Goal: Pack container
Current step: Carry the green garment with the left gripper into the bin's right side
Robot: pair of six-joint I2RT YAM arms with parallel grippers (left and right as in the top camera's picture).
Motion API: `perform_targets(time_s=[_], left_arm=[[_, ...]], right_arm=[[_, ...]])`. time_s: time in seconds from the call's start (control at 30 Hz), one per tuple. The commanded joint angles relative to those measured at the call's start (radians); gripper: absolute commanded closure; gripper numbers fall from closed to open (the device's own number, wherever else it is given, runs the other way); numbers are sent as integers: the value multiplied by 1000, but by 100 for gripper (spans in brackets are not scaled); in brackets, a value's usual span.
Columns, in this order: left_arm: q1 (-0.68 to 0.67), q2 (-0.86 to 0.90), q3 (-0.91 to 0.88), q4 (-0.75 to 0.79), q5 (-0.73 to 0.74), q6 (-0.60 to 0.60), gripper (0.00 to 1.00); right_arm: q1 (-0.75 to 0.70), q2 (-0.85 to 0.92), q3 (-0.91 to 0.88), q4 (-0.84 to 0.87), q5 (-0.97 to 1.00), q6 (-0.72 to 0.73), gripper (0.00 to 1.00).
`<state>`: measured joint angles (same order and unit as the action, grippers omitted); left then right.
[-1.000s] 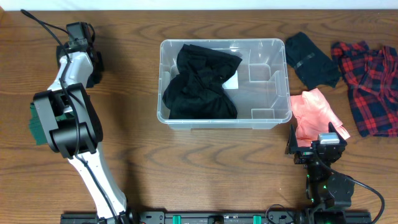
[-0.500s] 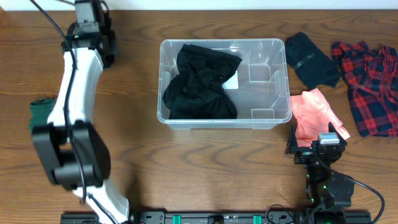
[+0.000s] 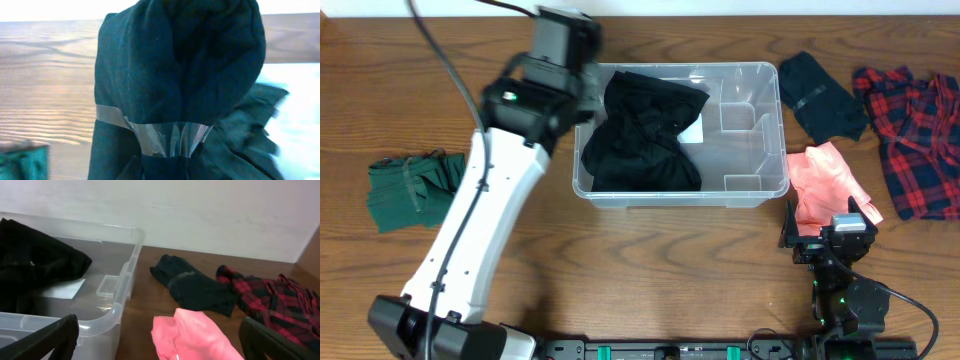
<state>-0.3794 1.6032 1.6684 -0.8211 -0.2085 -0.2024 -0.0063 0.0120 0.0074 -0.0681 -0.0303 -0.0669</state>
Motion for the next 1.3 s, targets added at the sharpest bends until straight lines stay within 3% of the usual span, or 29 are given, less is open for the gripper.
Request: perform_targets(time_s=[0.0, 0.2, 0.53, 1.03, 1.27], left_arm=[[-71, -2, 14, -2, -12, -109, 94], [-203, 3, 13, 33, -12, -226, 94], [-379, 95, 13, 198, -12, -231, 94], [-430, 307, 13, 447, -18, -249, 94], [-430, 386, 13, 465, -130, -312, 94]], right_arm=[[-2, -6, -2, -4, -3, -9, 1], [-2, -6, -2, -4, -3, -9, 1], [-2, -6, -2, -4, -3, -9, 1], [-2, -6, -2, -4, -3, -10, 1], [-2, -6, -2, -4, -3, -9, 1]])
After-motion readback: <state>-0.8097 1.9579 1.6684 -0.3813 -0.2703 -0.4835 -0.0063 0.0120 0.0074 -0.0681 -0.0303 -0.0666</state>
